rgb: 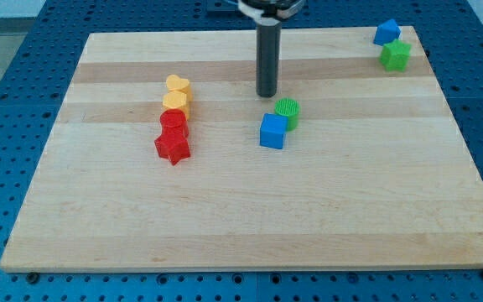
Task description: Move your arm at blue cube
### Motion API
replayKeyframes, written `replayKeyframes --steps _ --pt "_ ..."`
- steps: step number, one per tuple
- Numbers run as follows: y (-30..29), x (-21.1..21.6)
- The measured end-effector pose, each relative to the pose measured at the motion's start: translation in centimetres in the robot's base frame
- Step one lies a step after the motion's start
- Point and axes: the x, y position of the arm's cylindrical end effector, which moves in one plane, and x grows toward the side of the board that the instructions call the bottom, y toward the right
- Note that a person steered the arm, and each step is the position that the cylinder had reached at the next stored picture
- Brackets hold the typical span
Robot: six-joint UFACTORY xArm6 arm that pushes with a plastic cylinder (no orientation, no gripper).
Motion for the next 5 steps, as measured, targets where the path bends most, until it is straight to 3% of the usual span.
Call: replayKeyframes --steps 3,5 --pt "-1.7 6.0" --pt "-0.9 6.3"
